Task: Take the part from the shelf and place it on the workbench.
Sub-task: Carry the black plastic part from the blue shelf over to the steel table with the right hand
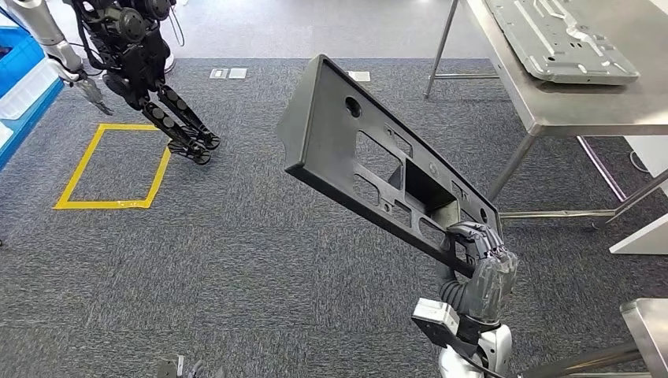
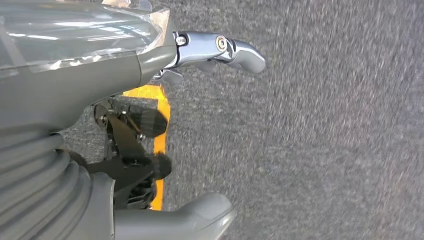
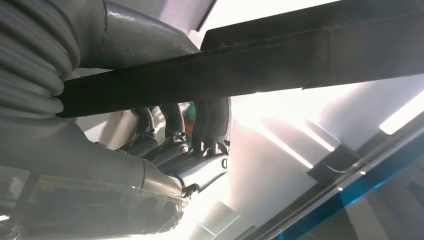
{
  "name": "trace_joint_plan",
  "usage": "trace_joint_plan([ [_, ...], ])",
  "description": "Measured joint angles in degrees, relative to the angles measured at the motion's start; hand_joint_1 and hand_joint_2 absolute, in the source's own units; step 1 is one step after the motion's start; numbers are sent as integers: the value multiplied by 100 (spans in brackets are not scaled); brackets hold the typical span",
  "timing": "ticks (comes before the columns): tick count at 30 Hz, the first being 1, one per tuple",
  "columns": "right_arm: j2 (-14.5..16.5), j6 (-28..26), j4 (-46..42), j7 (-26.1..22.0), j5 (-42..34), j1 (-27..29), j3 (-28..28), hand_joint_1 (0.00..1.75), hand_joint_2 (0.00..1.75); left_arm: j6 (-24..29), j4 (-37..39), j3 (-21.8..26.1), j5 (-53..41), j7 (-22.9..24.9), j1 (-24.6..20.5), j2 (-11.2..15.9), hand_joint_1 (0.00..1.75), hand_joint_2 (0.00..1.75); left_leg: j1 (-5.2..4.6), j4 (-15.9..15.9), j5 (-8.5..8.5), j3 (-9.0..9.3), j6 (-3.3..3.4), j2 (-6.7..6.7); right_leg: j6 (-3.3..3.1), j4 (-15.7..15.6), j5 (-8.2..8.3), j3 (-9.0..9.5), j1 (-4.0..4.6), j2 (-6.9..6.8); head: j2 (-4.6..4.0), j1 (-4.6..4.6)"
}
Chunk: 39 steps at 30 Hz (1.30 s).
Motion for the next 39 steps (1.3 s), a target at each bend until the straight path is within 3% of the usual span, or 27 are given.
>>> trace_joint_plan([
  [2,0,0,38,1,15,13,-10,175,175,-6,1,41,-15,3,-3,-11,0,175,3,-102,68,41,63,162,18,240,-124,-152,22,-245,0,24],
  [4,-1,0,69,2,33,22,-13,175,175,-13,2,80,-27,8,11,-17,0,175,-11,-142,89,56,95,332,-3,912,-431,-482,30,-578,0,54],
  [6,-5,0,106,3,43,45,-19,175,175,-15,2,112,-31,11,20,-21,0,175,-28,-140,85,47,99,509,30,1513,-638,-761,6,-676,0,66],
  [7,-8,0,125,3,43,55,-24,175,175,-15,2,123,-31,11,21,-21,0,175,-31,-139,81,44,95,587,74,1540,-625,-755,-11,-701,0,68],
  [8,-11,0,141,4,43,61,-28,175,175,-15,2,129,-31,11,19,-22,0,175,-29,-138,74,47,85,658,130,1326,-532,-625,-32,-737,0,69],
  [10,-12,0,161,4,49,60,-33,175,175,-16,2,136,-42,12,16,-24,0,175,-34,-131,48,67,45,778,219,501,-264,-147,-65,-950,0,70],
  [12,-4,0,169,3,64,57,-38,175,175,-16,2,146,-61,14,17,-21,0,175,-53,-116,5,97,-22,877,194,-30,-107,154,-49,-1122,0,61],
  [13,-1,0,170,0,70,61,-41,175,175,-16,2,152,-73,15,17,-19,0,175,-58,-114,-11,115,-54,923,149,-78,-94,175,-26,-1127,0,55],
  [15,5,0,171,-9,78,76,-50,175,175,-16,2,158,-98,19,9,-23,0,175,-29,-110,-40,147,-118,987,62,-94,-71,170,-27,-1003,0,55],
  [17,24,0,168,-18,105,89,-61,175,175,-4,2,172,-126,24,3,-25,0,175,15,106,-221,78,-171,779,-29,-112,-46,178,-61,-880,0,34],
  [19,63,0,167,-29,151,99,-70,175,175,60,4,213,-172,27,24,-25,0,175,37,788,-617,-217,-190,463,-95,-117,-34,183,-64,-755,0,3],
  [21,91,0,167,-37,187,126,-78,175,175,183,10,269,-226,27,54,-25,0,175,40,1500,-889,-566,-191,362,-115,-115,-34,184,-38,-613,0,-3],
  [22,97,0,167,-38,198,144,-84,175,175,249,13,293,-248,27,62,-24,0,175,42,1609,-862,-637,-187,350,-115,-111,-34,187,-31,-537,0,-3],
  [23,101,0,167,-40,205,159,-92,175,175,310,15,318,-266,26,66,-23,0,175,46,1500,-727,-606,-180,340,-114,-105,-34,193,-27,-461,0,-3],
  [24,107,0,167,-45,210,167,-100,175,175,368,15,348,-284,17,66,-23,0,175,55,1197,-516,-479,-170,309,-112,-95,-35,200,-28,-385,0,-3],
  [26,122,0,167,-70,210,168,-118,175,175,519,14,417,-337,-49,64,-26,0,175,92,441,-162,-143,-163,82,-99,-58,-39,185,-18,-240,0,-4],
  [28,138,0,166,-102,210,167,-138,175,175,705,13,482,-396,-153,66,-36,0,175,94,81,-58,3,-159,-74,-51,-32,-24,128,-1,-124,0,4],
  [30,147,0,165,-120,210,174,-155,175,175,857,4,539,-433,-233,68,-55,0,175,44,60,-38,-7,-117,18,31,-45,10,65,-10,-19,0,11],
  [31,147,-1,164,-123,211,183,-164,175,175,953,-12,567,-466,-275,61,-65,0,175,28,42,-15,-5,-78,80,61,-22,6,31,-26,-45,0,9],
  [33,143,-2,149,-127,230,195,-186,175,175,1211,-61,628,-618,-326,41,-84,0,175,24,1,30,-7,6,215,70,280,-154,-140,-23,-305,0,43],
  [35,143,-2,132,-130,254,198,-197,175,175,1193,-87,685,-787,-213,44,-98,0,175,8,-7,42,-19,52,364,28,995,-480,-474,-7,-601,0,86],
  [37,139,-2,130,-131,269,206,-207,175,175,813,-90,722,-849,-67,77,-93,0,175,-10,-4,42,-33,64,534,37,1567,-679,-720,-7,-675,0,94],
  [38,138,-2,130,-130,280,211,-215,175,175,636,-90,735,-853,-56,93,-90,0,175,-14,-3,41,-36,63,615,66,1557,-659,-687,-6,-695,0,96],
  [39,137,-2,130,-130,295,215,-227,175,175,490,-90,748,-859,-65,101,-87,0,175,-15,-3,38,-35,59,690,102,1328,-570,-542,-5,-736,0,96],
])
